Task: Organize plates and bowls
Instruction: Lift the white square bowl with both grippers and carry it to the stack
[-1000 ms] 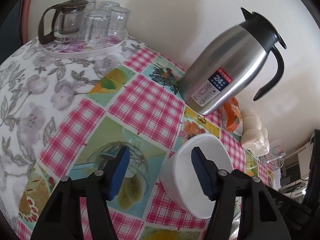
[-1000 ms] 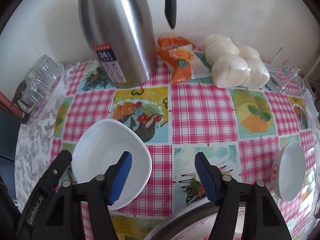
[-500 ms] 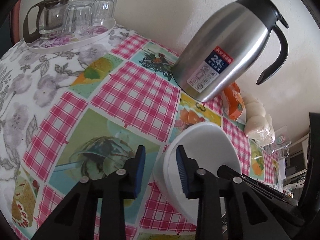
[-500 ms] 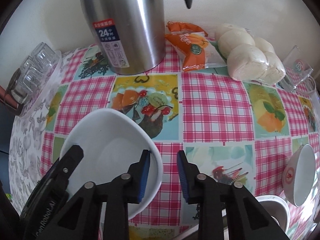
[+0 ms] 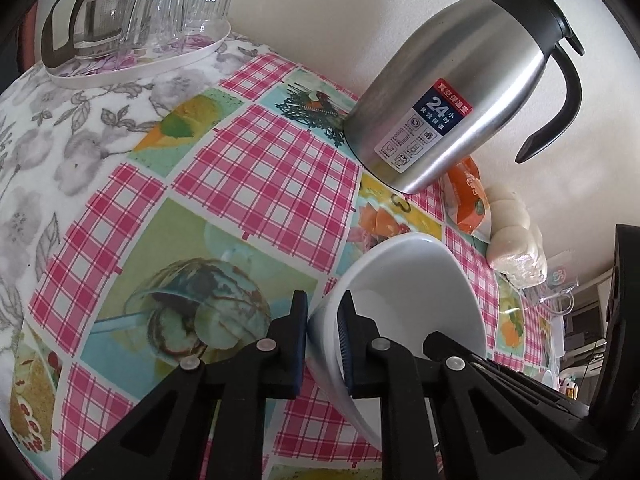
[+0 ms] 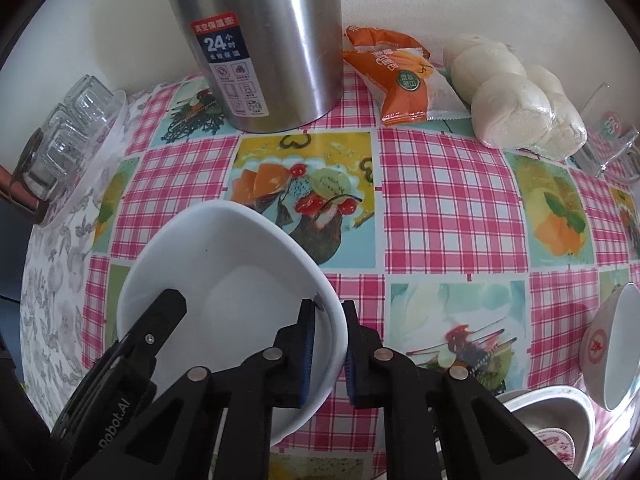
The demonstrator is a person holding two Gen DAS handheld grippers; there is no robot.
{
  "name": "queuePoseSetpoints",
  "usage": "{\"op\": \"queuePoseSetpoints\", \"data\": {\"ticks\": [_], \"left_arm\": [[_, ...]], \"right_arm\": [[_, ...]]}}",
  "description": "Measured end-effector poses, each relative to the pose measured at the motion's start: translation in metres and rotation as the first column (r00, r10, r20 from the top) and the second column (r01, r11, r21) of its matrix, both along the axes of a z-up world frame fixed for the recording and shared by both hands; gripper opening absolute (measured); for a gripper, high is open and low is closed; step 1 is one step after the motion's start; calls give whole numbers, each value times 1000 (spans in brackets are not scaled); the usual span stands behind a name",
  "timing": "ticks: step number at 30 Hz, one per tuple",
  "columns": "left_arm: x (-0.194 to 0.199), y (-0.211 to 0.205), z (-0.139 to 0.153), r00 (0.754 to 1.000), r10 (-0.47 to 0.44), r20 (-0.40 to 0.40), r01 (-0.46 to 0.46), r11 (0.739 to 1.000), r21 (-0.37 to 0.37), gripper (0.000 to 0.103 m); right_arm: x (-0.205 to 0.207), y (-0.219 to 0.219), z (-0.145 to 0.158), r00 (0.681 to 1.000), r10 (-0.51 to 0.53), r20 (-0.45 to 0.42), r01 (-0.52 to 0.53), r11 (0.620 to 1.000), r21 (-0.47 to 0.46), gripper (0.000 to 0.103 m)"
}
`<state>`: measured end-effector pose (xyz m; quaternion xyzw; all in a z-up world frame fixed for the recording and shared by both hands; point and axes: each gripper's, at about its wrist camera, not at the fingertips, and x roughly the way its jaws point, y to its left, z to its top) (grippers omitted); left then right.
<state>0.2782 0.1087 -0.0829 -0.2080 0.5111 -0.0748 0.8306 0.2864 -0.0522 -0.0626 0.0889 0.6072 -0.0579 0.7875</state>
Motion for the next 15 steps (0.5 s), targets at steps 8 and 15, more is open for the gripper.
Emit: {"op": "queuePoseSetpoints", "data": {"ticks": [8, 15], "left_arm": [[-5, 1, 11, 1000, -2, 12, 2, 1000, -10, 15], [-18, -3, 54, 996, -9, 93, 9, 1000, 5, 15]], "right_arm": [[-6, 2, 9, 1000, -19, 15, 19, 1000, -2, 14], [-19, -4, 48, 995, -40, 87, 38, 999, 20, 14]]}}
